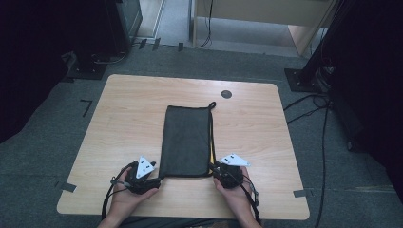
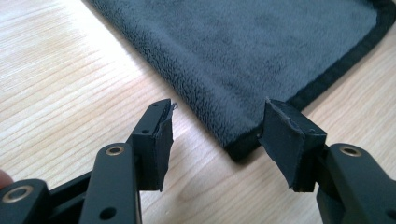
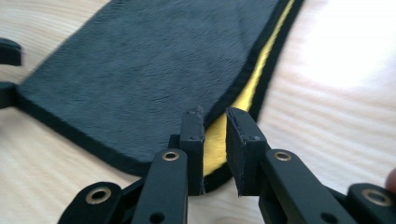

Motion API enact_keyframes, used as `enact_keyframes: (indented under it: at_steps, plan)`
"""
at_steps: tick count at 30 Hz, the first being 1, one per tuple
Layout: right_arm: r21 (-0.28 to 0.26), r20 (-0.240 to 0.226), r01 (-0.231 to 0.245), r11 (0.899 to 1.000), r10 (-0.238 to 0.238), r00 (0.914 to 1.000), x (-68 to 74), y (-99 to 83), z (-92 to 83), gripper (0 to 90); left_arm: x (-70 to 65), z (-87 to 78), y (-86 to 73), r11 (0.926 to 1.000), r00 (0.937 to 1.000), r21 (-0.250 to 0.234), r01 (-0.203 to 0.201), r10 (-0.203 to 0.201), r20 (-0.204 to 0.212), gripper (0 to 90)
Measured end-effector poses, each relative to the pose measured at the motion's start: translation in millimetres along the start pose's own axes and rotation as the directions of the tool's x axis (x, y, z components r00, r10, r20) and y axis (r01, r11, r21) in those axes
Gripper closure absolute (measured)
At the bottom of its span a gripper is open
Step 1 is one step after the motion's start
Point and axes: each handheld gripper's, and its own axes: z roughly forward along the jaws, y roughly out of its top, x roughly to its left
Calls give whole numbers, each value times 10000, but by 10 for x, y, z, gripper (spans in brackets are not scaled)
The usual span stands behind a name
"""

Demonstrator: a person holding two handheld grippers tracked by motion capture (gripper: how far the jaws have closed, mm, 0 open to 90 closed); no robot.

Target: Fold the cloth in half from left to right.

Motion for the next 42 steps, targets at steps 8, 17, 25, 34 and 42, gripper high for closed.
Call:
enact_keyframes:
  at_steps: [8,17,25,34,42]
  plan:
    - [441,-597,-815,9957,841,9947,8,-25,70,678,-45,31,-17,9969,9969,315,-724,714,317,545]
    - [459,-607,-578,9973,606,9963,26,7,57,883,-27,3,-11,9967,9937,258,-772,749,833,654]
    - [642,-291,-948,9934,968,9949,-84,-19,-28,895,-58,4,-4,9949,9903,110,-999,983,986,589]
    - [457,-103,-1005,9939,1011,9948,-111,-15,-47,873,-56,4,-5,9938,9896,165,-1102,1082,945,697]
    - [685,-265,-923,9934,943,9952,-62,-41,28,763,-75,11,-9,9912,9879,227,-1305,1281,874,718]
